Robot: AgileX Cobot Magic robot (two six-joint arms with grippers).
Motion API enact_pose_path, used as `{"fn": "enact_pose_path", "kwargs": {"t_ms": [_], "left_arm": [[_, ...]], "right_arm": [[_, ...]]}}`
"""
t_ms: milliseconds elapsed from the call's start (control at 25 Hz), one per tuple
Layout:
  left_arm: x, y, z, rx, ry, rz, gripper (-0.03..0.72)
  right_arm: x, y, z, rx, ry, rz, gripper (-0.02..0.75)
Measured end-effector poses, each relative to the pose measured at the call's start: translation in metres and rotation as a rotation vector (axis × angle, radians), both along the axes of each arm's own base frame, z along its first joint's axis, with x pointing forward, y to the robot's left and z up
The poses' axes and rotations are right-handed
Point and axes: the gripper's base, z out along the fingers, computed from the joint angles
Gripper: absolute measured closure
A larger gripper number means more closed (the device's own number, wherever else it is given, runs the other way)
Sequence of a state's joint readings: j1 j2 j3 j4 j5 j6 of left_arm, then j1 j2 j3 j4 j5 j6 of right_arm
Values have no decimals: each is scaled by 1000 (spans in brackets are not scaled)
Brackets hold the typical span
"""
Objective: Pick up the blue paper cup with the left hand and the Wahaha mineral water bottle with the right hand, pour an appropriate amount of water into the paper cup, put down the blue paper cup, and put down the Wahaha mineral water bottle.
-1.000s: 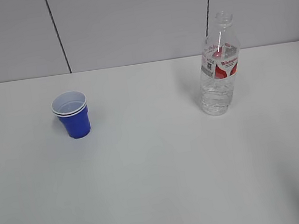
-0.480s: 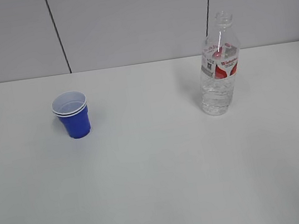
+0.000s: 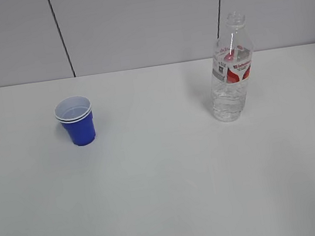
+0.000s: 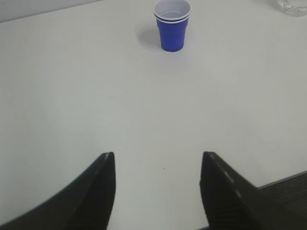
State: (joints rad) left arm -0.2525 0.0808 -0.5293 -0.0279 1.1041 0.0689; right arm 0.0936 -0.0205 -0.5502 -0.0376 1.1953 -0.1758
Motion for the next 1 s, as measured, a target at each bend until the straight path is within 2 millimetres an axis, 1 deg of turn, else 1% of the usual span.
{"fn": "enact_pose_path", "kwargs": {"t_ms": [200,400,840,1000], "left_arm": [[0,0,0,0,0,0,252],[0,0,0,0,0,0,244],[0,0,0,0,0,0,241],[0,0,0,0,0,0,254]], "right_arm": [[3,0,0,-10,-24,7,151],[7,1,-10,-14,12,11,151],[7,1,-10,-13,10,14,151],[7,1,-10,-17,10,11,151]]}}
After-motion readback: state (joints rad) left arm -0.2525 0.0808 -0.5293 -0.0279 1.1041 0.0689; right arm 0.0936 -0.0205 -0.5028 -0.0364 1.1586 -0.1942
